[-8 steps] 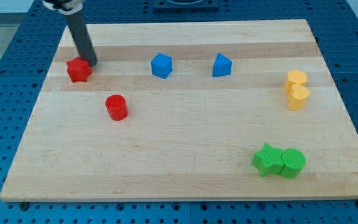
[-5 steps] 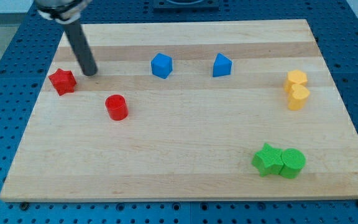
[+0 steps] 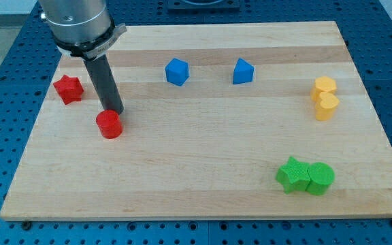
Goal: Move the red circle closer to the red star
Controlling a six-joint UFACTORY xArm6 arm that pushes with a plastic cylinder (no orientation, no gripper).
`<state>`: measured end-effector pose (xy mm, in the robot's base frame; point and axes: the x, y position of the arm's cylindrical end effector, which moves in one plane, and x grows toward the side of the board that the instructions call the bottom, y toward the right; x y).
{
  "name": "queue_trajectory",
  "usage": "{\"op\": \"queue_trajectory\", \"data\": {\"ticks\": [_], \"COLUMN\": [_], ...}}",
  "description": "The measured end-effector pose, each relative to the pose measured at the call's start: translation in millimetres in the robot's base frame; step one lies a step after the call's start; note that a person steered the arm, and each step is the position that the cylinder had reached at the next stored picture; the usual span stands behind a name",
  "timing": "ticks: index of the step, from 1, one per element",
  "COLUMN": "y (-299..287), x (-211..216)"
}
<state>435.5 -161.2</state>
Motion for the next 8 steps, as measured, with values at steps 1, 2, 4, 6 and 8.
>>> {"op": "queue_trajectory", "data": {"ticks": [1, 2, 4, 6, 8], "y": [57, 90, -1, -13, 35], "x": [-2, 22, 15, -25, 14]}}
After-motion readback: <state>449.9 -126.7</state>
